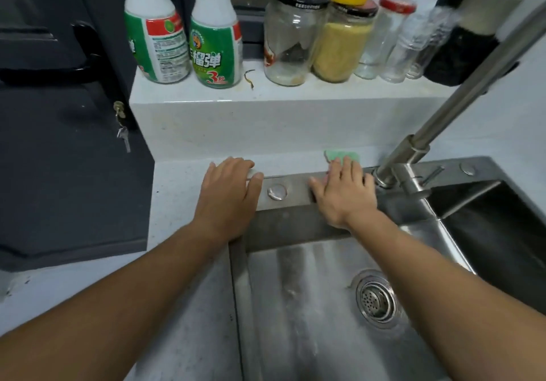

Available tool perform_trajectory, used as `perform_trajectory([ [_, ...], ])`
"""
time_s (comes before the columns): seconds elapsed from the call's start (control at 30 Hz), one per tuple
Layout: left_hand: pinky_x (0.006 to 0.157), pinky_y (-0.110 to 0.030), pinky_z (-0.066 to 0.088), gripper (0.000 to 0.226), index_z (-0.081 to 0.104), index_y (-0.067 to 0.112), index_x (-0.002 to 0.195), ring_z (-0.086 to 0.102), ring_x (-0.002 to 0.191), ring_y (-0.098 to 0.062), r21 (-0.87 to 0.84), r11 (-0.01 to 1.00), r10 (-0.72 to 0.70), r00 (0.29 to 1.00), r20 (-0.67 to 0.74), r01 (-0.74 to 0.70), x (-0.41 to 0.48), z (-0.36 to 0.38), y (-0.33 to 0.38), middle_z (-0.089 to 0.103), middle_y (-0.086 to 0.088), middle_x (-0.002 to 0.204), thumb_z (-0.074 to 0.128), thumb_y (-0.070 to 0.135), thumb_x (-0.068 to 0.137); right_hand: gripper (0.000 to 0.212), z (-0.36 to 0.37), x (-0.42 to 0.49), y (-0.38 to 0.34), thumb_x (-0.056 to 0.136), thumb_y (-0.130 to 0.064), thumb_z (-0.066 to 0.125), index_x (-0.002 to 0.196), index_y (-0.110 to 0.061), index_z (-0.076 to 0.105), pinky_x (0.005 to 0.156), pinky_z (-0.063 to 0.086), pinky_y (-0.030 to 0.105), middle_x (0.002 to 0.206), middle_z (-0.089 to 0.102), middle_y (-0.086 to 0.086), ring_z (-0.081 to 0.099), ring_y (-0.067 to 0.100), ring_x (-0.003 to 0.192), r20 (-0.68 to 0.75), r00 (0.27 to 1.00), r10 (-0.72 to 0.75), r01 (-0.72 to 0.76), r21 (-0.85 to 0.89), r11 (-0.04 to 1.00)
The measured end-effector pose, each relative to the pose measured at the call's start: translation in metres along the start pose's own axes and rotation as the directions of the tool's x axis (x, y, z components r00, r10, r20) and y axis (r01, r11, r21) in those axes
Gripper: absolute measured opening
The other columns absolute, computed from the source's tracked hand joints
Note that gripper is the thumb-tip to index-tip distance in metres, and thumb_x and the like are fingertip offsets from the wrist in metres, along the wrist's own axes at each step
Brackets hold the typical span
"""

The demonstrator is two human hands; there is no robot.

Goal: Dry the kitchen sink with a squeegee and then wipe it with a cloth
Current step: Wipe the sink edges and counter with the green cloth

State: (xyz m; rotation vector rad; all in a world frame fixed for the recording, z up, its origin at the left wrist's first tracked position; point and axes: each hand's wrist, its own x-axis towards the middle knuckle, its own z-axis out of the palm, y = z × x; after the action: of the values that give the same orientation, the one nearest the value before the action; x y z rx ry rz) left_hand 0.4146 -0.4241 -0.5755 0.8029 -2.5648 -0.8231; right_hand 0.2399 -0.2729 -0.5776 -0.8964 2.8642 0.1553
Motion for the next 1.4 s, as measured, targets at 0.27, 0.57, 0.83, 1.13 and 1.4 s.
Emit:
perform_trajectory([
  [0.27, 0.117, -0.052, 0.025, 0.051, 0.053, 0.015, 0.134, 0.043, 0.123, -0.02, -0.247, 0.961, -0.14, 0.99, -0.035, 0.127, 0.003, 0.011, -0.002, 0.059, -0.003, 0.128, 0.029, 0.044, 0.1, 0.089, -0.006, 0.043, 0.021, 0.094, -0.067, 0.004, 0.158, -0.006, -0.001, 0.122, -0.007, 0.046, 0.165, -0.009, 0.019, -0.014, 0.03, 0.152, 0.053, 0.991, 0.126, -0.135, 0.218, 0.967],
  [0.57, 0.097, -0.025, 0.041, 0.035, 0.051, 0.041, 0.126, 0.055, 0.116, -0.002, -0.58, 0.791, -0.254, 0.967, -0.024, 0.194, -0.006, -0.014, -0.015, 0.059, 0.016, 0.126, 0.04, 0.053, 0.095, 0.06, 0.005, -0.005, 0.007, 0.104, -0.041, 0.031, 0.158, -0.017, 0.018, 0.124, -0.001, 0.036, 0.167, 0.007, 0.004, -0.002, 0.02, 0.153, -0.101, 0.945, -0.311, 0.327, 0.3, 0.896],
  [0.83, 0.108, -0.032, 0.033, 0.045, 0.046, 0.019, 0.14, 0.042, 0.129, -0.015, -0.366, 0.89, -0.341, 0.93, -0.139, 0.272, -0.076, -0.05, -0.05, 0.047, 0.0, 0.141, 0.033, 0.043, 0.104, 0.048, -0.007, -0.086, -0.138, 0.098, -0.012, 0.047, 0.144, -0.001, 0.046, 0.119, 0.015, 0.037, 0.155, 0.04, 0.017, 0.027, 0.033, 0.146, -0.145, 0.652, -0.744, 0.736, 0.36, 0.574],
  [1.13, 0.109, -0.043, 0.037, 0.043, 0.054, 0.016, 0.131, 0.047, 0.126, -0.02, -0.267, 0.926, -0.273, 0.962, 0.015, 0.266, -0.189, -0.075, -0.015, 0.054, -0.003, 0.134, 0.035, 0.043, 0.104, 0.054, 0.03, -0.318, -0.096, 0.095, -0.017, 0.05, 0.148, -0.016, 0.045, 0.123, 0.006, 0.043, 0.16, 0.035, 0.0, 0.014, 0.021, 0.153, -0.033, 0.277, -0.96, 0.921, 0.294, 0.255],
  [1.4, 0.111, -0.044, 0.032, 0.038, 0.056, 0.016, 0.125, 0.048, 0.12, -0.02, 0.003, 0.995, -0.099, 0.981, 0.17, 0.099, -0.326, -0.049, 0.044, 0.057, -0.001, 0.127, 0.034, 0.038, 0.105, 0.064, 0.06, -0.421, -0.025, 0.097, -0.035, 0.043, 0.156, -0.013, 0.028, 0.123, 0.007, 0.045, 0.165, 0.021, 0.007, 0.009, 0.024, 0.153, 0.018, 0.269, -0.963, 0.944, 0.191, 0.268],
])
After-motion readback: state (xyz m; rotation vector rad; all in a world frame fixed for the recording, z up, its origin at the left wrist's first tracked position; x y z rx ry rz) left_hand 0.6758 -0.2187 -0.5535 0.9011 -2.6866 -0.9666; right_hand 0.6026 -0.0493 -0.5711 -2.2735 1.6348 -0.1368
